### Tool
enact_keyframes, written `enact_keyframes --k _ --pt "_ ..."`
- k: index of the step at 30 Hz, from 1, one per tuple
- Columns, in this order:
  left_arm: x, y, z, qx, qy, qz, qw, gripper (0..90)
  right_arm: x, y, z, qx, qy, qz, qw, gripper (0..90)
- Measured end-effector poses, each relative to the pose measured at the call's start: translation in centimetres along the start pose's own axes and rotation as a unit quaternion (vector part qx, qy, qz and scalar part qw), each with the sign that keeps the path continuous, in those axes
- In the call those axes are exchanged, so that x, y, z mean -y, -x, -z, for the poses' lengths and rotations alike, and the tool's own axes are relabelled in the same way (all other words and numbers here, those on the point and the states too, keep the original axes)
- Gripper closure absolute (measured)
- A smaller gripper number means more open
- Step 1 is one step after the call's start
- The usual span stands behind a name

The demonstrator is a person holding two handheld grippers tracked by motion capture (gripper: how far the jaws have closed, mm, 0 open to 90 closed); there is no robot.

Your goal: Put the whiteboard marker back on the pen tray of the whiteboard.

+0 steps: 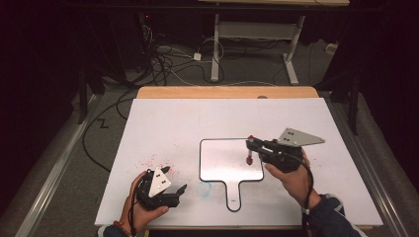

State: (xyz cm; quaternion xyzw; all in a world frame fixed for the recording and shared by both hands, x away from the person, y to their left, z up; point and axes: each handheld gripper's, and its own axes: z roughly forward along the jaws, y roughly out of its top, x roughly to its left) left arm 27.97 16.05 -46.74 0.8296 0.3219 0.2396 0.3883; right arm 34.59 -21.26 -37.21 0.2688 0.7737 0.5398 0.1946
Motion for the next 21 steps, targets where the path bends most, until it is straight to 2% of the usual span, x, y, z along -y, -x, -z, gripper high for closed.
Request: enact_keyframes --k 2,4,7,8,10,11,15,18,19,21 --pt "0.0 0.0 0.0 0.0 -0.001 -0.001 1.0 20.6 0.6 1.0 1.1 -0.001 -0.015 -0.019 0.9997 81.5" --pt "0.0 0.0 -0.1 0.001 -0.002 -0.001 1.0 20.6 1.4 1.8 2.2 0.008 -0.03 -0.03 0.9991 81.5" --pt "-0.1 0.1 -0.1 0.001 -0.004 -0.003 1.0 20.7 2.2 2.8 3.0 0.01 -0.042 -0.054 0.9976 81.4" --pt "-0.1 0.1 -0.1 0.002 -0.004 -0.004 1.0 20.6 2.6 3.3 3.2 0.002 -0.052 -0.064 0.9966 81.4" --pt "-0.1 0.2 -0.2 0.001 -0.007 -0.005 1.0 20.6 3.2 3.8 3.4 0.01 -0.062 -0.074 0.9953 81.4" --pt "-0.1 0.2 -0.2 0.003 -0.008 -0.006 0.9999 20.6 3.6 4.1 3.4 0.001 -0.067 -0.085 0.9941 81.3" --pt "-0.1 0.2 -0.3 0.006 -0.011 -0.009 0.9999 20.6 4.6 4.7 2.8 -0.006 -0.092 -0.107 0.99 81.3" --pt "-0.1 0.2 -0.3 0.006 -0.011 -0.01 0.9999 20.6 5.2 5.0 1.9 -0.009 -0.107 -0.114 0.9876 81.3" --pt "-0.1 0.2 -0.3 0.006 -0.011 -0.01 0.9999 20.6 5.4 5.1 1.7 -0.003 -0.111 -0.117 0.9868 81.3" --pt "0.0 0.2 -0.3 0.006 -0.012 -0.01 0.9999 20.6 5.7 5.4 1.1 -0.015 -0.116 -0.129 0.9848 81.2"
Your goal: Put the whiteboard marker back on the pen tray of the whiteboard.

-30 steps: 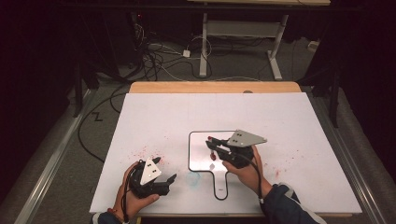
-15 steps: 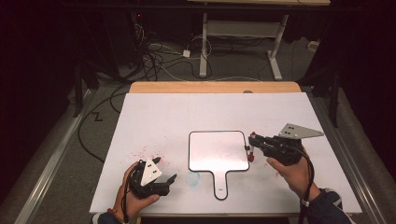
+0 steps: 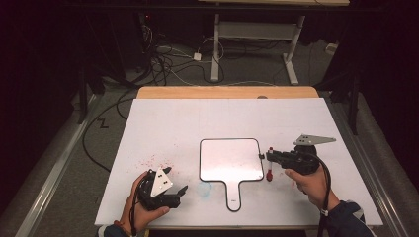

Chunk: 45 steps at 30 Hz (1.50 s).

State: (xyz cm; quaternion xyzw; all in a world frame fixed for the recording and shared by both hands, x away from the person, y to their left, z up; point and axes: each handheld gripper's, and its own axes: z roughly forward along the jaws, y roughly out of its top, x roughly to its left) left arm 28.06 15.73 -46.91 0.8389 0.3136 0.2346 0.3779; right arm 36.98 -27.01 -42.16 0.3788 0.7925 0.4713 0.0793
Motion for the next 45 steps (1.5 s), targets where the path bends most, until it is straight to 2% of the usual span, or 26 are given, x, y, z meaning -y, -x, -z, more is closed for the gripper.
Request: enact_keyframes --k 1,4,8,10,11,13,17,19,23,25,26,28,33,37,39,40,42,44,45 --pt "0.0 0.0 0.0 0.0 -0.001 0.0 1.0 20.6 0.0 0.1 -0.3 0.005 -0.001 -0.003 1.0 81.1" --pt "0.0 0.0 -0.1 0.001 -0.003 -0.002 1.0 20.6 -0.1 0.5 -1.1 -0.002 0.001 -0.014 0.9999 80.7" --pt "0.0 0.1 -0.2 0.002 -0.005 -0.004 1.0 20.6 -0.2 1.2 -2.9 0.008 -0.001 -0.018 0.9998 78.7" --pt "0.0 0.1 -0.2 0.003 -0.007 -0.004 1.0 20.6 0.0 1.6 -3.7 0.003 -0.002 -0.024 0.9997 76.8" --pt "0.0 0.1 -0.3 0.002 -0.007 -0.004 1.0 20.6 0.1 1.8 -4.2 0.017 -0.009 -0.02 0.9996 75.7" --pt "0.0 0.1 -0.3 0.003 -0.007 -0.003 1.0 20.6 0.3 2.3 -5.0 0.017 -0.009 -0.025 0.9995 74.4" --pt "0.1 0.1 -0.3 0.002 -0.009 -0.004 0.9999 20.6 0.6 2.8 -6.2 0.047 -0.031 -0.025 0.9981 72.4" --pt "0.1 0.1 -0.3 0.004 -0.011 -0.004 0.9999 20.6 0.7 2.9 -6.6 0.061 -0.042 -0.014 0.9971 72.5" --pt "0.1 0.1 -0.4 0.004 -0.011 -0.004 0.9999 20.6 0.7 2.7 -6.8 0.089 -0.054 0.008 0.9946 68.1" --pt "0.1 0.1 -0.4 0.005 -0.012 -0.005 0.9999 20.6 0.6 2.7 -6.9 0.11 -0.06 0.016 0.992 65.5" --pt "0.0 0.2 -0.4 0.005 -0.012 -0.006 0.9999 20.6 0.6 2.7 -6.9 0.11 -0.061 0.021 0.9919 65.0" --pt "0.0 0.2 -0.4 0.005 -0.012 -0.006 0.9999 20.6 0.6 2.8 -7.0 0.124 -0.061 0.028 0.9901 62.5" --pt "0.0 0.2 -0.4 0.004 -0.012 -0.005 0.9999 20.6 0.5 2.9 -7.0 0.126 -0.059 0.036 0.9897 62.9" --pt "0.0 0.2 -0.4 0.006 -0.013 -0.006 0.9999 20.6 0.5 2.9 -6.9 0.132 -0.058 0.035 0.9889 58.8" --pt "0.0 0.2 -0.4 0.005 -0.012 -0.006 0.9999 20.6 0.4 2.8 -6.6 0.132 -0.045 0.034 0.9896 58.1" --pt "0.0 0.2 -0.4 0.005 -0.01 -0.006 0.9999 20.6 0.3 2.8 -6.4 0.133 -0.041 0.039 0.9895 57.7" --pt "0.0 0.2 -0.4 0.005 -0.009 -0.005 0.9999 20.6 0.0 2.4 -5.8 0.142 -0.03 0.063 0.9874 54.9" --pt "0.0 0.2 -0.4 0.005 -0.009 -0.005 0.9999 20.6 -0.4 2.0 -5.2 0.139 -0.016 0.072 0.9876 53.9" --pt "0.0 0.2 -0.4 0.003 -0.01 -0.006 0.9999 20.6 -0.6 1.8 -4.8 0.141 -0.007 0.081 0.9866 52.2"
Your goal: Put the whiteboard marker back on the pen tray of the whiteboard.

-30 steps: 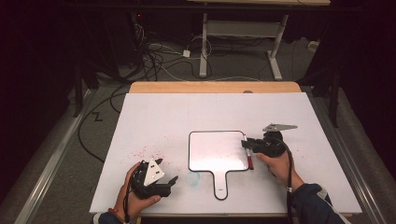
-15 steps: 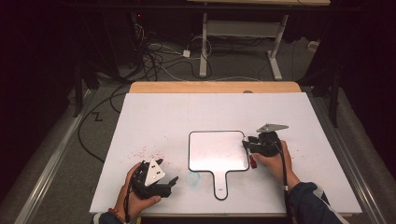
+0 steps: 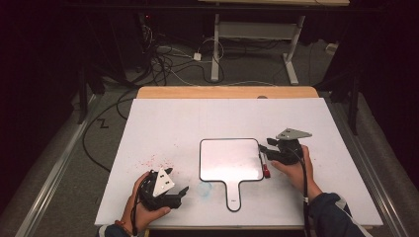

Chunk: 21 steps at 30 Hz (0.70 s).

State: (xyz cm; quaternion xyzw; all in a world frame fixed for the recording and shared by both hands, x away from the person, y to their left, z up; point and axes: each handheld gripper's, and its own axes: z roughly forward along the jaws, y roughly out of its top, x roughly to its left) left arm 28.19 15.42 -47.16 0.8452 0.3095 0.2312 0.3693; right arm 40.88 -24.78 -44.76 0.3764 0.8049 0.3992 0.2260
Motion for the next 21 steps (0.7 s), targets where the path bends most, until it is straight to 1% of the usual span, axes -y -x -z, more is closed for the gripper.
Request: enact_keyframes --k 1,2,4,6,8,9,10,11,14,17,20,21 --pt "0.0 0.0 0.0 0.0 0.001 0.0 1.0 20.6 -0.2 -0.1 0.4 0.005 0.007 0.006 0.9999 51.3" --pt "0.0 0.0 0.0 0.0 0.001 0.001 1.0 20.6 -0.3 -0.1 0.7 0.004 0.012 0.01 0.9999 50.0" --pt "0.0 0.0 0.0 -0.001 0.001 0.003 1.0 20.6 -0.6 -0.3 1.5 0.005 0.026 0.027 0.9993 47.4" --pt "0.0 0.0 0.0 -0.002 0.001 0.004 1.0 20.6 -0.7 -0.4 2.3 0.002 0.034 0.035 0.9988 44.3" --pt "0.0 -0.1 0.0 -0.003 -0.001 0.004 1.0 20.6 -0.7 -0.5 3.1 0.007 0.047 0.04 0.998 42.2" --pt "0.0 -0.1 0.0 -0.004 -0.001 0.005 1.0 20.6 -0.7 -0.5 3.5 0.007 0.048 0.045 0.9978 40.2" --pt "0.0 -0.1 0.0 -0.003 0.0 0.006 1.0 20.6 -0.7 -0.5 4.0 0.006 0.053 0.052 0.9972 39.2" --pt "0.0 -0.1 0.0 -0.004 -0.001 0.006 1.0 20.6 -0.6 -0.5 4.5 0.006 0.057 0.054 0.9969 39.0" --pt "0.0 -0.2 0.0 -0.006 0.0 0.006 1.0 20.6 -0.1 -0.5 6.0 0.01 0.077 0.06 0.9952 35.4" --pt "0.1 -0.2 0.0 -0.01 -0.002 0.008 0.9999 20.1 0.8 -0.5 7.6 0.025 0.085 0.077 0.9931 34.1" --pt "0.1 -0.2 0.1 -0.014 -0.002 0.008 0.9999 19.5 2.0 -0.4 9.0 0.025 0.091 0.078 0.9925 33.2" --pt "0.1 -0.2 0.1 -0.015 -0.001 0.008 0.9999 19.5 2.4 -0.4 9.4 0.022 0.097 0.074 0.9923 33.1"
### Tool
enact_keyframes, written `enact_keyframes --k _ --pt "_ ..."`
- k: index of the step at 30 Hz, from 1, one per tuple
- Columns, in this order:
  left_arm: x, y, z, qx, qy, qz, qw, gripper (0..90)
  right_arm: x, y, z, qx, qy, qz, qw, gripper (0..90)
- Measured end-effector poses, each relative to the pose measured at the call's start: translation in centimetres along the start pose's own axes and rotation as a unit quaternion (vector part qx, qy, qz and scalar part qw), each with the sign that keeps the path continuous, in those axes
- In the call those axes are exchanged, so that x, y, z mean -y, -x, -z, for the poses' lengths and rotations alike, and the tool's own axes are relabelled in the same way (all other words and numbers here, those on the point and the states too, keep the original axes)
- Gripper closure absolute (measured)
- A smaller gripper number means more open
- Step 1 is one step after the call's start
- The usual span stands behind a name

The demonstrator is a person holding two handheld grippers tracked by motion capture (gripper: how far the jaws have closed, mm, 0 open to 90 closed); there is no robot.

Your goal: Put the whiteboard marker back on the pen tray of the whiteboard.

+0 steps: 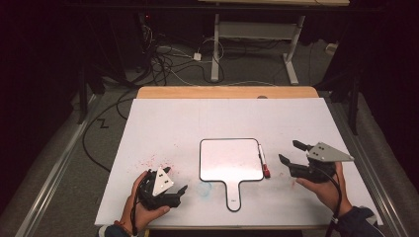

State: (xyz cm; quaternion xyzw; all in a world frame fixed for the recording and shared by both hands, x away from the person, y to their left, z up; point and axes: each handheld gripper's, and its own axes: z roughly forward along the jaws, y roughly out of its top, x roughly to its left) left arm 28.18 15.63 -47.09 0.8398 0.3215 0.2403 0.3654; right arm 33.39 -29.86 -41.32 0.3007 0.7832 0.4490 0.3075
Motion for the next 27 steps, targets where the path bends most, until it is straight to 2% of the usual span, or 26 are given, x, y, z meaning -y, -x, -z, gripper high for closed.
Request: enact_keyframes --k 4,10,12,19,27 --pt "-0.1 0.1 0.1 -0.005 0.005 -0.003 1.0 19.4 1.6 -0.4 1.5 0.003 0.003 0.002 1.0 31.4" --pt "-0.1 0.2 0.1 -0.005 0.003 -0.008 1.0 19.4 3.7 -1.5 2.5 -0.002 -0.02 0.003 0.9998 31.3" --pt "0.0 0.1 0.1 -0.004 0.004 -0.006 1.0 19.4 4.1 -1.8 2.8 0.002 -0.018 -0.001 0.9998 30.7" --pt "-0.2 0.2 -0.1 -0.007 0.001 -0.01 0.9999 19.4 4.4 -2.1 2.9 -0.001 -0.017 0.0 0.9999 28.9" --pt "-0.4 0.0 -0.4 -0.017 -0.001 -0.009 0.9998 19.4 4.3 -2.1 3.1 -0.009 -0.002 0.003 1.0 28.6"
